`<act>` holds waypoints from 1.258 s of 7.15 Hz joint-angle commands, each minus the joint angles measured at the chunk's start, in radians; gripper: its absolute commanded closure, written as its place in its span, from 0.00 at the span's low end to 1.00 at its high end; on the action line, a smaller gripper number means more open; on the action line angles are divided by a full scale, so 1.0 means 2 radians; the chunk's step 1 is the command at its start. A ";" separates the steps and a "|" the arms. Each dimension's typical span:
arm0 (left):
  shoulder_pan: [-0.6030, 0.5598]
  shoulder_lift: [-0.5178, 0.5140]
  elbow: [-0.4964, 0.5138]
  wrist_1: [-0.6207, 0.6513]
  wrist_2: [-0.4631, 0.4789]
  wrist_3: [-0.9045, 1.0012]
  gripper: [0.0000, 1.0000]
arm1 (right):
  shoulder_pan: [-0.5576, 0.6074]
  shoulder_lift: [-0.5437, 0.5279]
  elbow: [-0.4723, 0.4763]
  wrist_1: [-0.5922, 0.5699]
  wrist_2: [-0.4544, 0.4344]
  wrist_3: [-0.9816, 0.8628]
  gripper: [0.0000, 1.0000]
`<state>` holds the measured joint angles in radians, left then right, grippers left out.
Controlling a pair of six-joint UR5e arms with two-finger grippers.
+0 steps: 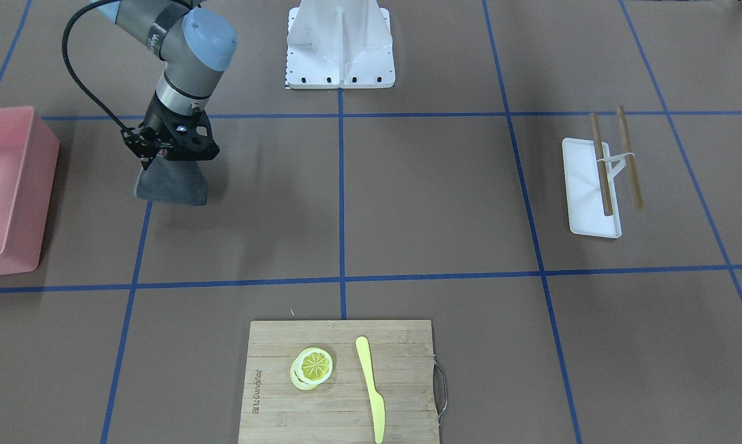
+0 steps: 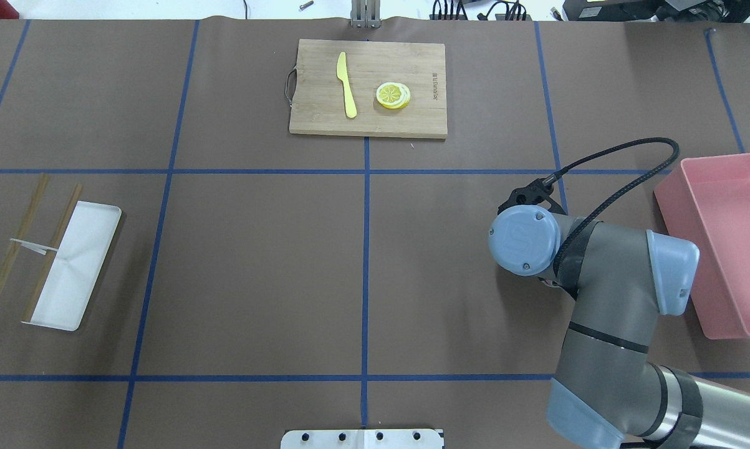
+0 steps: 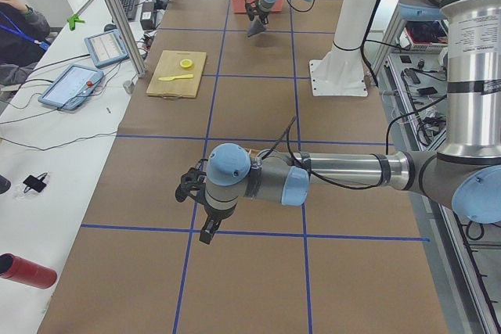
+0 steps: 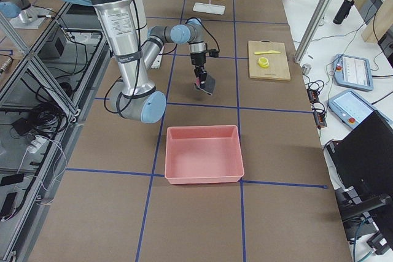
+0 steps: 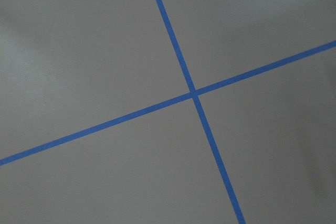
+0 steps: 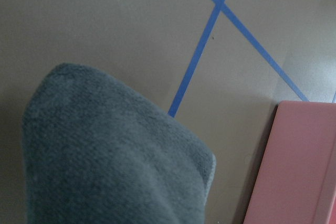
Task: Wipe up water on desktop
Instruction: 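Lower the cloth to the table and drag it toward center with the right gripper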
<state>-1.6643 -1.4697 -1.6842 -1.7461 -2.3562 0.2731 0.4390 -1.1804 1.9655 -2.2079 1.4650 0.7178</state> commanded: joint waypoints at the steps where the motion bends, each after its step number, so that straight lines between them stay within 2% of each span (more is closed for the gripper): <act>1: 0.000 0.000 0.000 -0.001 0.000 -0.002 0.02 | -0.017 0.012 -0.042 -0.003 -0.002 -0.003 1.00; 2: 0.000 0.000 0.000 0.000 -0.001 -0.002 0.02 | -0.023 0.027 -0.054 -0.002 0.000 -0.001 1.00; 4: 0.000 0.000 0.000 0.000 -0.002 -0.002 0.02 | -0.025 0.113 -0.122 -0.001 0.008 0.008 1.00; 6: 0.000 0.000 0.000 0.000 -0.002 -0.002 0.02 | -0.025 0.142 -0.147 0.072 0.028 0.046 1.00; 9: 0.000 -0.001 -0.001 0.000 -0.003 -0.003 0.02 | -0.033 0.262 -0.250 0.140 0.065 0.147 1.00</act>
<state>-1.6644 -1.4698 -1.6847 -1.7457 -2.3611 0.2681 0.3811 -0.7563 1.5453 -1.9784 1.5579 0.9337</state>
